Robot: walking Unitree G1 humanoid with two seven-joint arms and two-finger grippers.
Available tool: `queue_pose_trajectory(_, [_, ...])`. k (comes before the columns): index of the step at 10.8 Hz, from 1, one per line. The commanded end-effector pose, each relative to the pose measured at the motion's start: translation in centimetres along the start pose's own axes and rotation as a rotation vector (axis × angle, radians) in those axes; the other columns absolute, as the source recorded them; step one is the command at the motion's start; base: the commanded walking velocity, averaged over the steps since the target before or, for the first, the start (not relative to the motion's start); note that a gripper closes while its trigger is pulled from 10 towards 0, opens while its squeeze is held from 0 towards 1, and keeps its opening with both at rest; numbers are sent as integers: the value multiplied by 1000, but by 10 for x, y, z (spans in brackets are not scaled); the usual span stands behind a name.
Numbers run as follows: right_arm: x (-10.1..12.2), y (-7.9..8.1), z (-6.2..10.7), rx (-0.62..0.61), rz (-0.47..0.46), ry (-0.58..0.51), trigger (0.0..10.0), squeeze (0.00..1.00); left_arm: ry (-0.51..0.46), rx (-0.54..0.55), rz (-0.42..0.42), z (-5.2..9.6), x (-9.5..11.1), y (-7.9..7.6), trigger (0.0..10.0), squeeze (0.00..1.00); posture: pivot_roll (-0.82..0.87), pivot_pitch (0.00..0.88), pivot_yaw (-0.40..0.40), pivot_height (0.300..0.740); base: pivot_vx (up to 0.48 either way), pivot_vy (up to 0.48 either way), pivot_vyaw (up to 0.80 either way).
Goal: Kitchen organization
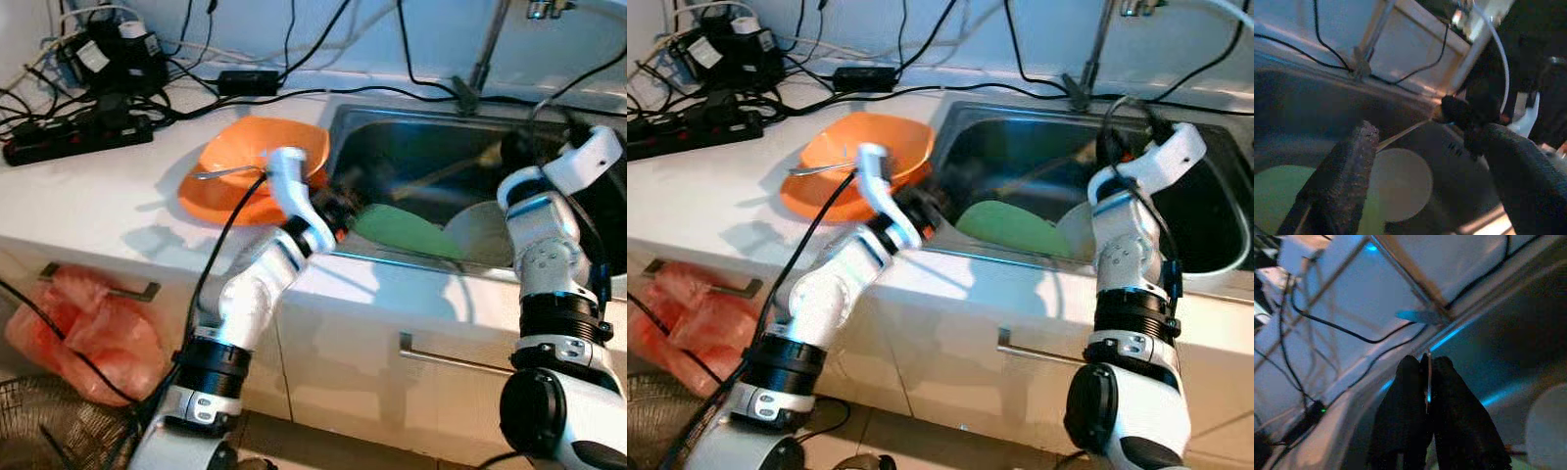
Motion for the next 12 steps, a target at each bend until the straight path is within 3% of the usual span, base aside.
queue_pose_trajectory(1, [-1,-1,-1,-13,40,2,9451,0,19,13,-66,2,-4,3,10000,1000,3,32,68,740,0,0,0])
queue_pose_trajectory(2, [-4,-3,-1,-20,119,11,10000,0,45,26,-146,4,-8,6,10000,1000,3,32,68,740,0,0,0])
queue_pose_trajectory(3, [-13,-5,0,-6,334,36,10000,0,98,26,-252,9,-16,8,10000,1000,7,32,66,740,0,0,0])
queue_pose_trajectory(4, [-13,-4,0,28,498,30,10000,0,122,26,-283,12,-21,10,10000,1000,7,30,67,740,0,0,0])
queue_pose_trajectory(5, [-13,-1,-1,62,591,27,10000,0,138,30,-310,15,-24,13,10000,1000,7,31,66,740,0,0,0])
queue_pose_trajectory(7, [-17,3,-3,126,675,50,10000,0,151,33,-353,19,-25,18,10000,1000,8,30,65,740,0,0,0])
queue_pose_trajectory(8, [-21,5,-3,151,691,59,10000,180,144,37,-356,20,-22,19,10000,1000,9,29,63,740,0,0,0])
queue_pose_trajectory(9, [-24,6,-3,157,688,71,10000,1000,142,41,-367,20,-21,20,10000,1000,10,27,62,740,0,0,0])
queue_pose_trajectory(12, [-28,5,-3,165,676,89,10000,1000,141,53,-382,22,-19,24,10000,1000,12,26,58,740,0,0,0])
Point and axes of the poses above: a point about 5 cm out from each wrist's last joint towards the gripper, its own z axis pointing back from the gripper into the wrist, its own x axis along the axis of the wrist's last joint, y = z × x, the point moved 2 cm from there along -z, pointing out of the wrist towards the gripper, and after that the axes turned 11 degrees about z, right-handed, at the moved point
